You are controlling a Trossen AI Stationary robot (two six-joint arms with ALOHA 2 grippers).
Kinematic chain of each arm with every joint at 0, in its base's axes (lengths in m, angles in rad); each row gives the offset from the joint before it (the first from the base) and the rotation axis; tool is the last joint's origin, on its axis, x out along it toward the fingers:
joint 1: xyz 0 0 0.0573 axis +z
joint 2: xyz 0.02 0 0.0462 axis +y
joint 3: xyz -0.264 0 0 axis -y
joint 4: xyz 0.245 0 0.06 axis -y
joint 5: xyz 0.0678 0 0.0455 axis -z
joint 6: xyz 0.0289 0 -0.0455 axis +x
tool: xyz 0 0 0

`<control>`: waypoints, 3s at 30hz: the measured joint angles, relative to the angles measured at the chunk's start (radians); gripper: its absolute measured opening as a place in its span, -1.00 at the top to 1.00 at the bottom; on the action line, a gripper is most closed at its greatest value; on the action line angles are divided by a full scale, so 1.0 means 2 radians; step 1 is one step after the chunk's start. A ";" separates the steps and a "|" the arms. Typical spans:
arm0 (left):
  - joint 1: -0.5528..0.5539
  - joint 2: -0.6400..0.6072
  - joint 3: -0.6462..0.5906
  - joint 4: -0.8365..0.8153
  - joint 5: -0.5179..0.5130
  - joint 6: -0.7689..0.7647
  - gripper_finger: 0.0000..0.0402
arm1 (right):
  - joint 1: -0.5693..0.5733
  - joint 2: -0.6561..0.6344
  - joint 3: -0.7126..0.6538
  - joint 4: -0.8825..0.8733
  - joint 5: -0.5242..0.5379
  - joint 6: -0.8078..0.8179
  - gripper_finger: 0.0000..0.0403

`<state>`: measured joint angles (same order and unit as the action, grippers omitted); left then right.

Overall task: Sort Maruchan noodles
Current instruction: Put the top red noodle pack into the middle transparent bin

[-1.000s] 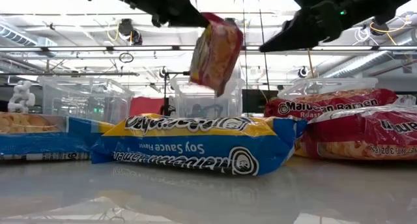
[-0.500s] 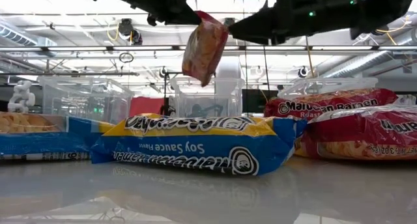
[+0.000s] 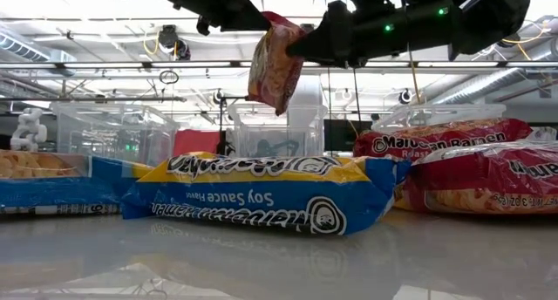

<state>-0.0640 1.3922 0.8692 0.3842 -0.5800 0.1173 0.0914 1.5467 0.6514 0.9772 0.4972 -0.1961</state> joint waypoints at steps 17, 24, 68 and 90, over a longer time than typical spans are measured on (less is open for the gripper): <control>0.004 0.000 0.000 0.032 -0.028 -0.013 0.99 | -0.014 -0.002 0.000 -0.001 -0.040 0.024 -0.14; 0.004 0.000 0.000 0.050 -0.020 -0.013 0.99 | -0.022 -0.002 0.000 -0.009 -0.066 0.059 -0.31; -0.019 -0.050 0.000 -0.056 0.022 -0.026 0.47 | -0.034 -0.082 -0.001 -0.106 -0.078 0.011 0.32; -0.025 -0.065 0.000 -0.196 0.055 -0.070 0.19 | -0.039 -0.116 0.016 -0.362 -0.134 0.091 0.37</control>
<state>-0.1144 1.2621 0.8688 -0.0077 -0.4703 -0.0219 0.0143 1.3148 0.6841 0.2531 0.2297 -0.0147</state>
